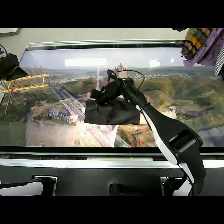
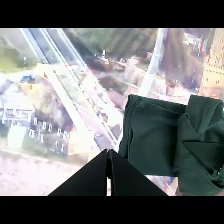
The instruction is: Fold the clothes and pants, and hang the long-sleeved shirts on hangers.
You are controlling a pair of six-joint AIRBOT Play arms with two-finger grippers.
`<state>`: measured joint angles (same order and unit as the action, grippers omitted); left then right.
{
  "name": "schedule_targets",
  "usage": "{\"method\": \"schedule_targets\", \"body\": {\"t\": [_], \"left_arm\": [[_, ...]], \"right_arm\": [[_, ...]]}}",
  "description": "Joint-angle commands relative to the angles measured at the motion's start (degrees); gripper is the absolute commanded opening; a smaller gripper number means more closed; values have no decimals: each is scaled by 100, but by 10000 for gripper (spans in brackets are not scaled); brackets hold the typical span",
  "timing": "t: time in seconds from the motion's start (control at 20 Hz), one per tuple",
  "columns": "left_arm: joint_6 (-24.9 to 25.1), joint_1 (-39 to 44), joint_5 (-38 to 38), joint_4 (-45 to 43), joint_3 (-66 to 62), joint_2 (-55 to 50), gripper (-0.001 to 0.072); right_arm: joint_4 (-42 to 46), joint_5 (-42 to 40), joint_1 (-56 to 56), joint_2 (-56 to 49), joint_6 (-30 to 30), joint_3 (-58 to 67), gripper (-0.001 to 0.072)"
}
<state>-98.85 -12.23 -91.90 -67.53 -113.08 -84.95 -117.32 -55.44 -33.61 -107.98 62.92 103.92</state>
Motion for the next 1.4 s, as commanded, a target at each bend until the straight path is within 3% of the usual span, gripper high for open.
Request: {"method": "schedule_targets", "body": {"t": [0.0, 0.2, 0.45, 0.75, 1.05, 1.35], "left_arm": [[0, -20, 2, -7, 114, -13, 15], [-2, -20, 2, -7, 111, -44, 15], [-20, -17, 0, -4, 111, -48, 15], [-15, -20, -9, -7, 111, -48, 15], [144, -20, -9, -7, 111, -50, 15], [153, -20, -4, -7, 111, -81, 15]], "right_arm": [[-428, 192, -157, -50, -28, 4, 292], [-588, -289, -343, 76, 15, 4, 475], [-494, -988, 514, 951, 597, 4, 475], [-9, -2398, 3077, 1635, 1714, -26, 475], [-702, -2424, 4529, 1213, 2673, -1158, 480], [-1606, -2142, 4194, 634, 3683, -2361, 480]]}}
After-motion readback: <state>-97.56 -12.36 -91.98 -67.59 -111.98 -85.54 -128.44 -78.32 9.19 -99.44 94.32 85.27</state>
